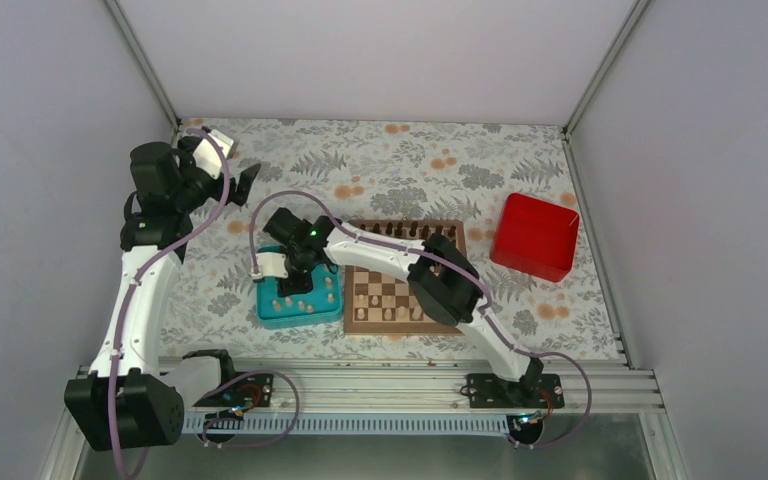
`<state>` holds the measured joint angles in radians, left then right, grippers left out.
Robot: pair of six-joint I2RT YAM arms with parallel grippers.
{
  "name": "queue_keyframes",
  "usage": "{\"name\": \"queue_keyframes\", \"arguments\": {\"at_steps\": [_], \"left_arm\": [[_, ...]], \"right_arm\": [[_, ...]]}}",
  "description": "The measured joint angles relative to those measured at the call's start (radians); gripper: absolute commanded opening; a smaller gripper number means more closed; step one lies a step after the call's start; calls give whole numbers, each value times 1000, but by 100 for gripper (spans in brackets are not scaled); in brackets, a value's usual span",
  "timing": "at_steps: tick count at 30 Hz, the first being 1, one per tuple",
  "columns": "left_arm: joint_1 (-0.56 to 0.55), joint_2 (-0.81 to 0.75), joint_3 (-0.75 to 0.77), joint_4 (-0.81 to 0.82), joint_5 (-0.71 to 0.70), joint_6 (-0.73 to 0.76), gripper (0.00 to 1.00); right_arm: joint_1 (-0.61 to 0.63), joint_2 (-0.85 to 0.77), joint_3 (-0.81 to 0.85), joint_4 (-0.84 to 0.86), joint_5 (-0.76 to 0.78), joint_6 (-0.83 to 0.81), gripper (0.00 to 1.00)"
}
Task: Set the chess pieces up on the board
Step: Pick up the chess piece from the storage box.
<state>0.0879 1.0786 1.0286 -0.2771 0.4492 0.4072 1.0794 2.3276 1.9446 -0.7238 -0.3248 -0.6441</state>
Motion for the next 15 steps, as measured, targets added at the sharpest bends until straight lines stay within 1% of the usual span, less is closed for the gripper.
{"name": "queue_keyframes", "arguments": {"at_steps": [3, 5, 8, 11, 15], "left_arm": [[0, -2, 0, 0, 0, 0, 100], [0, -2, 0, 0, 0, 0, 100], [0, -2, 0, 0, 0, 0, 100], [0, -2, 0, 0, 0, 0, 100], [0, -2, 0, 0, 0, 0, 100]], "right_arm": [[1, 18, 2, 2, 1, -2, 43], [0, 29, 9, 2, 1, -3, 40], [0, 37, 18, 5, 1, -6, 30], [0, 37, 20, 8, 0, -7, 14], [0, 37, 26, 8, 0, -15, 5]]}}
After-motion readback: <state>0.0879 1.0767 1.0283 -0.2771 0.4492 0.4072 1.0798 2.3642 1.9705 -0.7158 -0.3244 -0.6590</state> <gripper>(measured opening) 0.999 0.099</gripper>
